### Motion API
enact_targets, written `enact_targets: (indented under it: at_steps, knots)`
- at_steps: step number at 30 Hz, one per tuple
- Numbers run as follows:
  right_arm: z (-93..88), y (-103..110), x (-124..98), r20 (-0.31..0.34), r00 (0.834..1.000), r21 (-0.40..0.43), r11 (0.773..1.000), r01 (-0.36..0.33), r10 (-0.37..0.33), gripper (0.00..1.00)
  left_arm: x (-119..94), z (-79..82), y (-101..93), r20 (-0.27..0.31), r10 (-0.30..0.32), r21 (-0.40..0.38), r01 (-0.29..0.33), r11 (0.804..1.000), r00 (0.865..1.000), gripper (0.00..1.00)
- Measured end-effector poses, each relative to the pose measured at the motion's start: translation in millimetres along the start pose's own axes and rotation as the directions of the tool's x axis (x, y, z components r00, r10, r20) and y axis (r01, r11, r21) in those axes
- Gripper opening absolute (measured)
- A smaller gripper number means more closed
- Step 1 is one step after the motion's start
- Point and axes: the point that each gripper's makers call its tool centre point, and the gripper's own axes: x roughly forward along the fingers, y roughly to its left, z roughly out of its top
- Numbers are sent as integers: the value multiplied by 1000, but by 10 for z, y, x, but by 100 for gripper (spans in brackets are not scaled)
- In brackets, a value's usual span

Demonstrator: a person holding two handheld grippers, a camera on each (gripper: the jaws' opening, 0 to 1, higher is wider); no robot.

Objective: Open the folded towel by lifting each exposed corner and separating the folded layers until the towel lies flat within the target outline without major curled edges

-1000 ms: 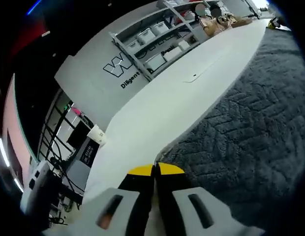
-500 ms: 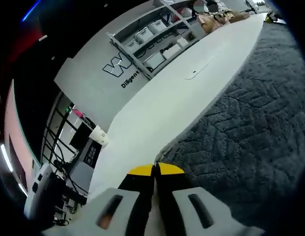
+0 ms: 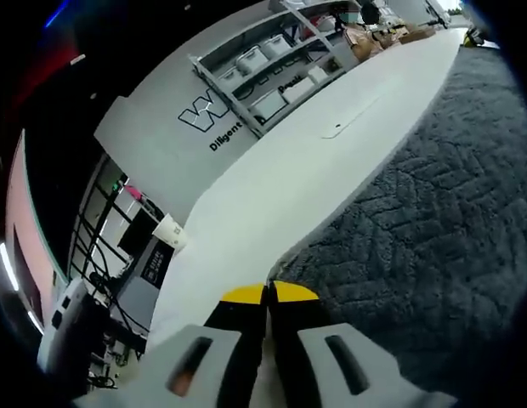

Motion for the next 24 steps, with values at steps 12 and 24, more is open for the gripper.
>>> enact_targets:
  at_steps: [12, 24]
  knots:
    - [-4, 1, -7, 7, 1000, 32, 999, 0, 0, 0, -2, 21, -24, 4, 13, 45, -14, 999, 1000, 1]
    - [26, -99, -42, -28, 994, -47, 994, 100, -102, 17, -8, 45, 1, 7, 22, 46, -23, 999, 1000, 4]
